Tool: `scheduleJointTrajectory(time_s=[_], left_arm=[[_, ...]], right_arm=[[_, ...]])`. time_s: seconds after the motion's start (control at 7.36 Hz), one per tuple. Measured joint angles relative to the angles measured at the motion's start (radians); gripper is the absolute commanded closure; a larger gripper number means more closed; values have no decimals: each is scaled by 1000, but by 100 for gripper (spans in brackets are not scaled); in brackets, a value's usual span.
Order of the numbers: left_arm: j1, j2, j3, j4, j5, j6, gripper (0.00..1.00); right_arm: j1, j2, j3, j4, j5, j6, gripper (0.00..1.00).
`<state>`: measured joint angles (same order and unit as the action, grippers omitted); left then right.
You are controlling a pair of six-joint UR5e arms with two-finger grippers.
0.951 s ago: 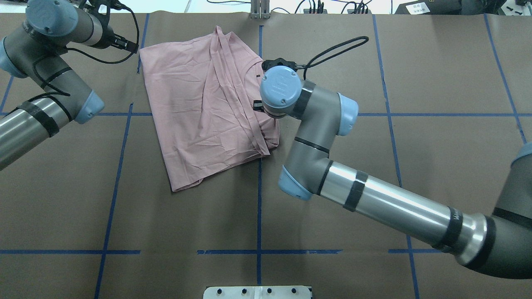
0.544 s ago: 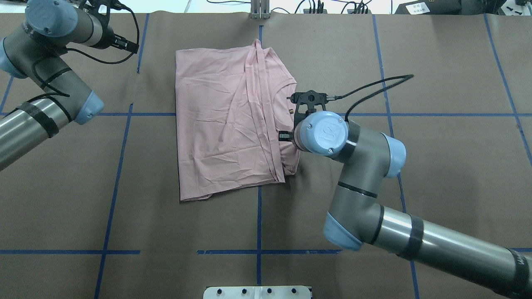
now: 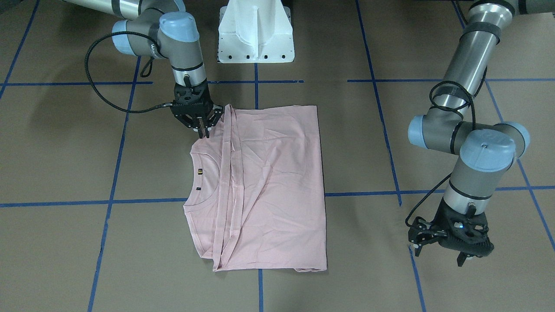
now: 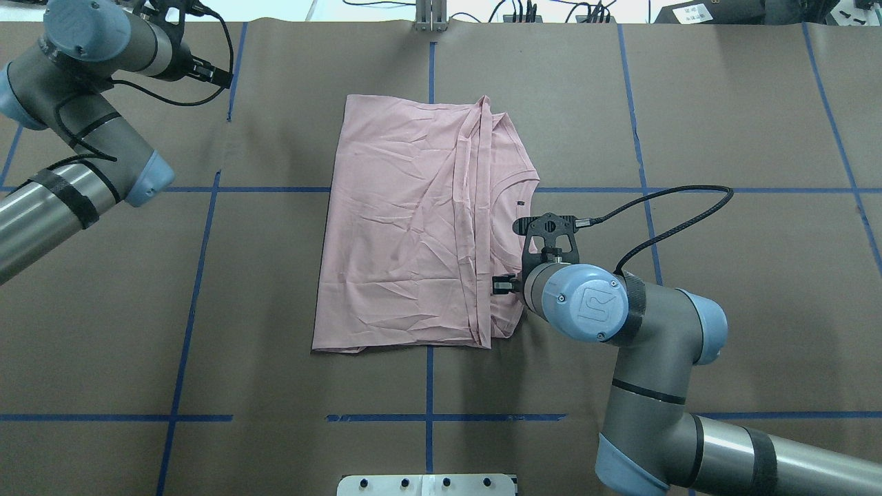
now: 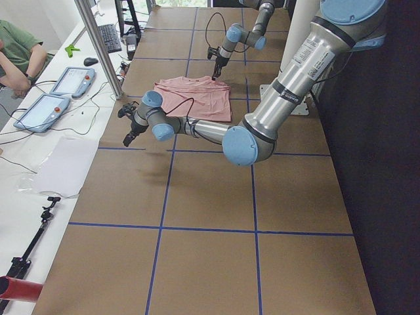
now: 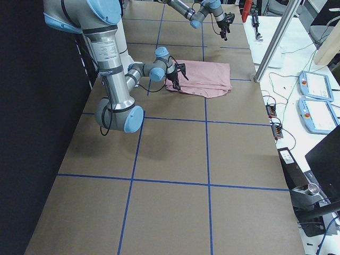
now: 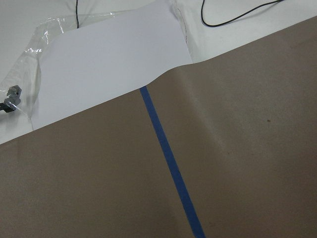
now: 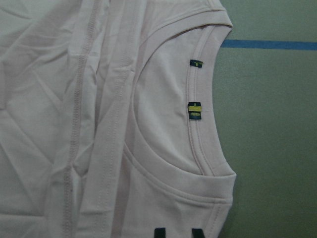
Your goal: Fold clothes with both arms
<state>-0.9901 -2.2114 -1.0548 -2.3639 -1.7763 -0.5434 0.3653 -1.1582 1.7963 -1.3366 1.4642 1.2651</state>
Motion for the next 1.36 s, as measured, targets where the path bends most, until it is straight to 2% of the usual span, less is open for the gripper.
scheduleJointTrajectory(time_s=[0.27,0.41,0.54,0.68,0.95,1.36], left_arm=[[1,9,-11,0,0,-4,0],[1,11,-12,0,0,-4,0],[1,11,-13,0,0,-6,0],[2,12,-17,0,0,-13,0],[6,14,-29,0,0,-31,0],[8,19,-40,-1,0,-41,0]], right_arm=[[-4,57,0,-62,5,-60,0],[-17,110,-4,-137,3,-83,10],[-42,151,-7,-202,-3,-91,39],[-67,175,-14,-244,-18,-98,57],[-114,196,-38,-292,-63,-178,63],[-140,200,-42,-332,-81,-228,64]])
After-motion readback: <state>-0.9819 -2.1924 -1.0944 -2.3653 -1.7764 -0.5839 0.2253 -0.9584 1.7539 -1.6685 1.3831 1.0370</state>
